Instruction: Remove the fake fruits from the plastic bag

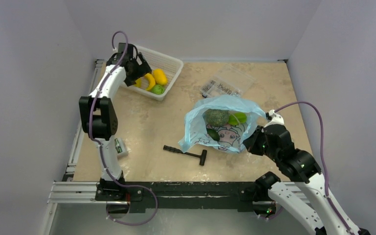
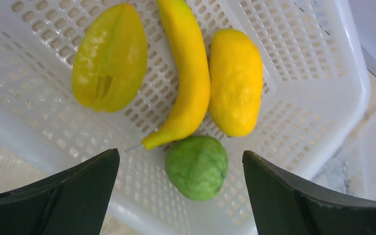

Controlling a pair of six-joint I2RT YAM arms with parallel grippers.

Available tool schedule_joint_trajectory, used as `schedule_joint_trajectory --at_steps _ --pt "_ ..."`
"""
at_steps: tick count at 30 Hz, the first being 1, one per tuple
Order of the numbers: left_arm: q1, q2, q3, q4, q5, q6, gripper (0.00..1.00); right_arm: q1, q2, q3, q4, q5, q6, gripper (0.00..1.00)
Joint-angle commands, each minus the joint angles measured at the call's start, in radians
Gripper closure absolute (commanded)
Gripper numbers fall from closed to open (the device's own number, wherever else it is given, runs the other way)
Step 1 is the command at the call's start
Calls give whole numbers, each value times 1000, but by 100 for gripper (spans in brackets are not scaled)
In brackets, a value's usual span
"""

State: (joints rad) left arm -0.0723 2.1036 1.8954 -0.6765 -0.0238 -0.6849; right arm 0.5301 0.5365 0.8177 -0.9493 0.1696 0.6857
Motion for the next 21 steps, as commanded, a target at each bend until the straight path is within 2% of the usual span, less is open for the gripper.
schedule_joint_trajectory --at_steps 1,4,8,17,21 --pt "6 -209 -141 89 134 -33 5 0 0 5 34 12 -17 100" --pt "-5 -348 -307 197 243 -91 7 0 7 11 26 14 -15 100" --pt "-65 -509 -469 249 328 -90 9 1 15 18 6 17 -15 100" --pt "-342 -918 -832 325 283 -9 10 0 39 2 18 36 -16 100" --pt "-433 -1057 -929 309 287 16 10 0 51 3 13 23 -15 100"
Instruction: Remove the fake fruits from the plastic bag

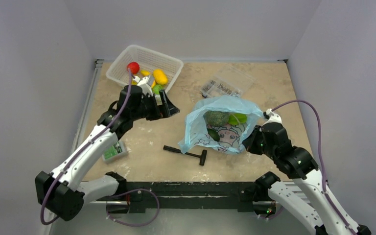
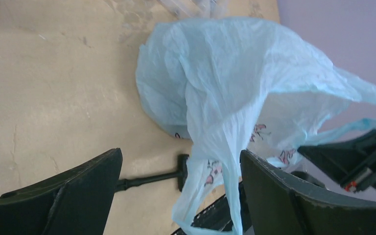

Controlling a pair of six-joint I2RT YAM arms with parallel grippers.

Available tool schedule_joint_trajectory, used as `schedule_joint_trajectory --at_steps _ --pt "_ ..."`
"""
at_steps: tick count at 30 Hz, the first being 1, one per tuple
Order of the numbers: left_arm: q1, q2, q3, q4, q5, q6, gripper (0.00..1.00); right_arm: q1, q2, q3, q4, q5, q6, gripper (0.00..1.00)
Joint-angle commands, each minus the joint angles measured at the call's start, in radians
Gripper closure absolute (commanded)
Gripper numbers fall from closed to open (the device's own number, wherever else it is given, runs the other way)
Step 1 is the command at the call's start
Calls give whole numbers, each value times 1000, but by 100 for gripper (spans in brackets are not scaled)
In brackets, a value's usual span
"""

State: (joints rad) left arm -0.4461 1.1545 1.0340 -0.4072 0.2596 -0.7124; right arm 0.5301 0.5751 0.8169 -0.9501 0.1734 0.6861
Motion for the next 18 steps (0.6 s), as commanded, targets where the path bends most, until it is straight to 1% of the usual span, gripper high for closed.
schedule_joint_trajectory --at_steps 1,5,6,7,8,9,15,18 --pt "-82 -142 -81 38 4 54 10 0 15 2 15 24 -18 100" --pt "-182 -248 -96 40 -10 104 11 1 21 6 19 23 -22 100" --pt "-207 -257 -89 40 -14 112 12 1 23 8 16 20 -22 100" --pt "-240 -261 -76 86 -17 121 12 0 23 6 15 21 -23 100" --pt "-258 -259 -68 44 -18 132 12 1 22 2 19 24 -25 100" --pt "-286 -254 -55 42 -23 146 13 1 18 -3 24 24 -25 100" --pt "-517 -156 30 78 -145 255 13 -1 10 -2 14 8 -25 100" --pt "-614 -53 78 97 -199 292 14 0 -3 -41 40 -71 -14 100"
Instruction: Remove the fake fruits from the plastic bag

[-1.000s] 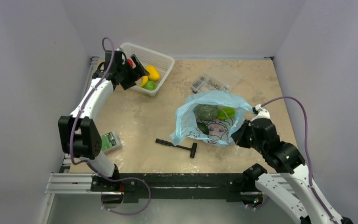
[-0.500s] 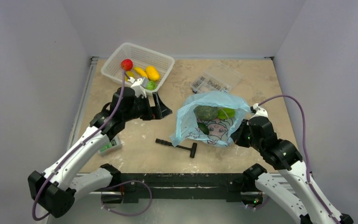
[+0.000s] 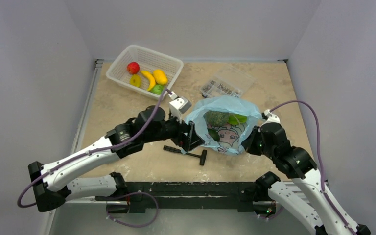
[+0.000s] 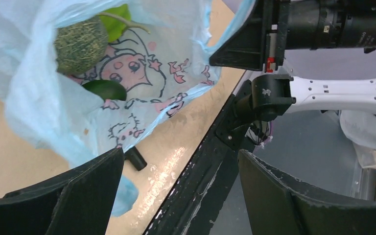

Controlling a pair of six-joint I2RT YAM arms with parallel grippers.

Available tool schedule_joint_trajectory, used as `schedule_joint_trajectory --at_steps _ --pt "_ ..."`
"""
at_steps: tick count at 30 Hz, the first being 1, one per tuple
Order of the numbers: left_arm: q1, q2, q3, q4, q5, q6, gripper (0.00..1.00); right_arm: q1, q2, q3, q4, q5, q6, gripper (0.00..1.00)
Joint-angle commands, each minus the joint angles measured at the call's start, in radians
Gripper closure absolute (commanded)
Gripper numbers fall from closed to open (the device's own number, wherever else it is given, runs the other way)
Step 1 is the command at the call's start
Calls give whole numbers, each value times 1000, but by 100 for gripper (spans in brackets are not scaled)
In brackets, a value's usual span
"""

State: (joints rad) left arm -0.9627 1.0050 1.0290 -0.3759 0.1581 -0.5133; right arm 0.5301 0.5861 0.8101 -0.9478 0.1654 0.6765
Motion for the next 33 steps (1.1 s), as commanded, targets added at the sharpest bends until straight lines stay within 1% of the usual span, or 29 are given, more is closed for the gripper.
schedule_joint_trajectory --at_steps 1,4,6,11,14,18,21,23,25,29,33 --pt "-125 141 112 61 -107 101 15 1 -3 -50 48 -104 -1 100" --pt "-177 272 207 17 -143 106 17 0 52 -92 45 -184 26 100" --pt "-194 356 247 15 -146 103 18 0 60 -129 71 -205 32 100" --pt "-220 506 326 -2 -154 100 25 0 37 -122 63 -169 38 100" --pt "-236 573 342 -19 -234 123 31 1 23 -108 59 -142 28 100" --pt "-243 626 343 -37 -321 125 41 1 11 -82 47 -125 26 100" --pt "-245 635 300 8 -375 118 47 0 -12 -84 63 -107 25 100" --pt "-245 642 283 24 -424 106 47 0 -17 -85 76 -126 29 100" --pt "-245 654 287 14 -471 80 46 1 -13 -62 67 -107 27 100" --pt "-243 693 290 66 -493 75 47 0 -11 -56 72 -97 13 100" --pt "-240 747 316 73 -530 45 48 1 -9 -35 52 -81 5 100"
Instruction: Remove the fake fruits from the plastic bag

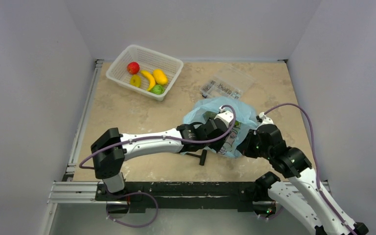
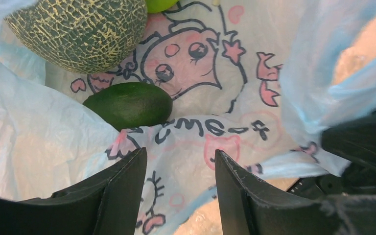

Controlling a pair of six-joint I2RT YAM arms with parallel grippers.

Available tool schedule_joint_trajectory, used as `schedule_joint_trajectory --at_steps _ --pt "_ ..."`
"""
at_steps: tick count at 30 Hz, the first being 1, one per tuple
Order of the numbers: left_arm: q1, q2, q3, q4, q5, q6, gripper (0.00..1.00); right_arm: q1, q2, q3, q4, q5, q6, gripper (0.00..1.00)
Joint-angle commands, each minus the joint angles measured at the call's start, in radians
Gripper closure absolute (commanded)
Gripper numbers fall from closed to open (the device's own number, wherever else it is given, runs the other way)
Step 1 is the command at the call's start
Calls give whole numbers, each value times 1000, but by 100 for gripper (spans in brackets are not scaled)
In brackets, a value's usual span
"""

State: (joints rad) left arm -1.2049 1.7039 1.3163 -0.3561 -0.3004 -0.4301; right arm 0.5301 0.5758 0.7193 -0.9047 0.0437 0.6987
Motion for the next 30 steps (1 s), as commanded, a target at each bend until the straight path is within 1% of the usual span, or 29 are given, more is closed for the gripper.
schedule_joint_trajectory --at_steps 1,5,7,9,11,13,18,21,24,26,30 --pt "2 61 30 57 -89 -42 48 1 -2 57 12 44 -21 100" --pt "13 110 51 74 -152 -39 46 0 -7 56 26 32 -23 100" --pt "28 136 66 76 -153 -38 43 1 -6 63 20 52 -25 100" --pt "48 170 82 77 -148 -38 39 0 -10 53 23 51 -25 100" --pt "72 207 113 54 -126 -41 38 0 -16 43 37 20 -24 100" --pt "89 238 138 29 -119 -43 37 0 -21 43 29 22 -24 100" --pt "98 290 152 30 -129 1 34 1 -38 22 37 15 -9 100" --pt "108 329 181 -39 -110 -28 32 1 -23 29 29 14 -13 100" --pt "110 345 161 -26 -86 -39 31 1 -25 16 39 16 -15 100" --pt "110 357 169 -41 -68 -48 31 0 -21 17 45 10 -15 100" --pt "110 351 166 -34 -30 -41 39 0 -16 13 47 15 -19 100"
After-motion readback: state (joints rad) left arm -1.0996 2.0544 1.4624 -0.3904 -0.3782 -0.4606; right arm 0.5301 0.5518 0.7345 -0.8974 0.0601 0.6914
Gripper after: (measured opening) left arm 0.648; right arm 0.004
